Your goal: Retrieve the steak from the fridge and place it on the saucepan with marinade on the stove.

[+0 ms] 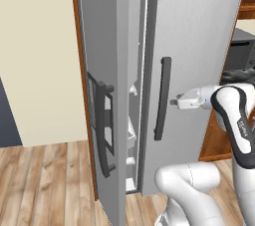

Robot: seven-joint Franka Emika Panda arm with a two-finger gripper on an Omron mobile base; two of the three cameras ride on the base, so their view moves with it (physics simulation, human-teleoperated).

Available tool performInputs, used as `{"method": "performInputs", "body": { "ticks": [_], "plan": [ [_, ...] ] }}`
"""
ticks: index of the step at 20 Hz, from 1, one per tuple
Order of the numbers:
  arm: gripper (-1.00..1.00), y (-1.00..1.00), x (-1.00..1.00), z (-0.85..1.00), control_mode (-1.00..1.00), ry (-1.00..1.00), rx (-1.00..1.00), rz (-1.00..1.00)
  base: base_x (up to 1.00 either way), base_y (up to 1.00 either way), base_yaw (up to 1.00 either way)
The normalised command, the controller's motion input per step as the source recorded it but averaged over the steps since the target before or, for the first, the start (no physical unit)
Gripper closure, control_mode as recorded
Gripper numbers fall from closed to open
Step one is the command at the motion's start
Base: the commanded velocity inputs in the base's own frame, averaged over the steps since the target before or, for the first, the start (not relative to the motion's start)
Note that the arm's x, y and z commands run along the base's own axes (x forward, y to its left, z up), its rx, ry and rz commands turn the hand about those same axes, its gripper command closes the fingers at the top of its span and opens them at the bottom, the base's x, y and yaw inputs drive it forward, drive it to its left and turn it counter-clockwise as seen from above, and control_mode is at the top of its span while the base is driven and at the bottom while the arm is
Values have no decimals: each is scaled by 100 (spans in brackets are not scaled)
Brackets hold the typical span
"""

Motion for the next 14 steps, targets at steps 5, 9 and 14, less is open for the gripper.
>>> {"method": "performInputs", "body": {
  "ticks": [5,9,14],
  "plan": [
    [-100,24,40,-30,-100,-3,1,1,0,0,0],
    [-100,26,36,-28,-100,-3,1,2,0,0,0],
    [-100,26,36,-25,-100,-1,1,2,0,0,0]
  ]
}}
